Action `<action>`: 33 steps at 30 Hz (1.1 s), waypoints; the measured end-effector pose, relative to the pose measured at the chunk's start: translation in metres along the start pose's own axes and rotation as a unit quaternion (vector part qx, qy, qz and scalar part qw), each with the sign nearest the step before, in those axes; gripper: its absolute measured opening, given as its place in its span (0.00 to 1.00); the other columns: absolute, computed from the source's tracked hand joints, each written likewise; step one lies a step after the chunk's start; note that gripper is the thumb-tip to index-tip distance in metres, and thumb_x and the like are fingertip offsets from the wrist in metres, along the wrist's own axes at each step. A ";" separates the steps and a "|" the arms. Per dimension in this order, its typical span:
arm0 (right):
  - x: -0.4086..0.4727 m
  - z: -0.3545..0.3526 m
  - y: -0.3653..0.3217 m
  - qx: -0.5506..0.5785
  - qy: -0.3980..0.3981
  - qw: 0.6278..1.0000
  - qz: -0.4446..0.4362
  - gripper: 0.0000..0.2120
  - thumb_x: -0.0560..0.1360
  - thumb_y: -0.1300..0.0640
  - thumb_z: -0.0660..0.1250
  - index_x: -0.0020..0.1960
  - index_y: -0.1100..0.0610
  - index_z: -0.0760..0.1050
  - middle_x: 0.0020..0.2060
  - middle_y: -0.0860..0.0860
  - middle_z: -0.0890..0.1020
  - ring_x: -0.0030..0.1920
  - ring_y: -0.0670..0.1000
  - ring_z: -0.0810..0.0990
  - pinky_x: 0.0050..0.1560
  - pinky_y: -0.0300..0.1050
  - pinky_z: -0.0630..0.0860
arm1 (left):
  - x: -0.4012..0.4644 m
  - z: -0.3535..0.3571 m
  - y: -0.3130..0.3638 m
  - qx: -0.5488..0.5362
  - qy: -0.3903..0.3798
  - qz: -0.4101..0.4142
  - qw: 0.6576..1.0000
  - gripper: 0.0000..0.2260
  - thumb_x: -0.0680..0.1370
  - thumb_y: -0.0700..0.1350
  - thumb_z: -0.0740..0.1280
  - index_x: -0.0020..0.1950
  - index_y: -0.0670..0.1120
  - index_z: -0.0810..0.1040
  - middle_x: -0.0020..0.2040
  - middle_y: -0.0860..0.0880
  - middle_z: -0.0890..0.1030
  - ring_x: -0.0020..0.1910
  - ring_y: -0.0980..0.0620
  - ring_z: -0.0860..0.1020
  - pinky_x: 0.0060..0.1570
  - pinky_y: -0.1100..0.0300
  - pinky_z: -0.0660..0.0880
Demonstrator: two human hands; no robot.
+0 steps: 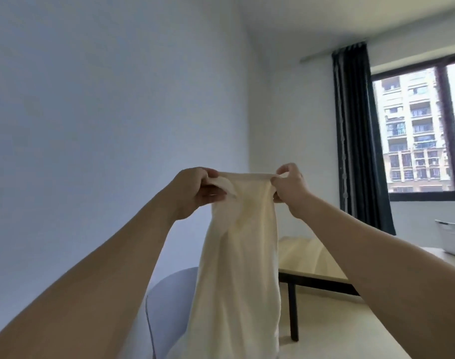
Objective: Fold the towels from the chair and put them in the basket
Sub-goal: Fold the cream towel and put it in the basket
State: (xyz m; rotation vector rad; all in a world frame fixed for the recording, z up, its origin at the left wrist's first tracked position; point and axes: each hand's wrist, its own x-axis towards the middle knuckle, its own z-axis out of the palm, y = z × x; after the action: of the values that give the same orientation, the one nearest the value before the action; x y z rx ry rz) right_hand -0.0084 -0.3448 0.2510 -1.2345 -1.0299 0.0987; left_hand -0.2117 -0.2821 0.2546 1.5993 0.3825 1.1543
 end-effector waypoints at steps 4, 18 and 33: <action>0.000 -0.008 -0.049 -0.004 -0.094 0.995 0.032 0.08 0.77 0.69 0.53 0.48 0.58 0.67 0.36 0.53 0.71 0.32 0.49 0.71 0.34 0.42 0.73 | 0.000 0.009 0.040 0.217 0.006 0.119 0.969 0.16 0.75 0.30 0.53 0.55 0.41 0.75 0.52 0.43 0.81 0.48 0.49 0.81 0.51 0.58 0.79; -0.019 -0.048 -0.120 0.073 -0.197 0.978 0.016 0.08 0.72 0.67 0.59 0.47 0.64 0.76 0.36 0.54 0.76 0.34 0.51 0.71 0.36 0.42 0.69 | 0.002 0.040 0.090 0.499 0.193 0.310 0.786 0.07 0.75 0.48 0.66 0.45 0.48 0.82 0.51 0.53 0.66 0.51 0.53 0.61 0.51 0.61 0.63; -0.034 -0.053 -0.147 -0.148 -0.269 0.940 -0.145 0.10 0.75 0.57 0.69 0.49 0.65 0.78 0.37 0.47 0.79 0.35 0.45 0.72 0.41 0.39 0.72 | -0.029 0.036 0.105 0.358 0.051 0.232 0.903 0.10 0.71 0.50 0.70 0.38 0.43 0.78 0.32 0.51 0.75 0.34 0.52 0.72 0.37 0.58 0.69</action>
State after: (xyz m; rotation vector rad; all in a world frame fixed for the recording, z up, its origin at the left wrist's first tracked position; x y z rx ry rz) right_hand -0.0575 -0.4591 0.3510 -1.3418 -1.7465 0.0533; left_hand -0.2279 -0.3631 0.3348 2.3659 0.5544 1.5726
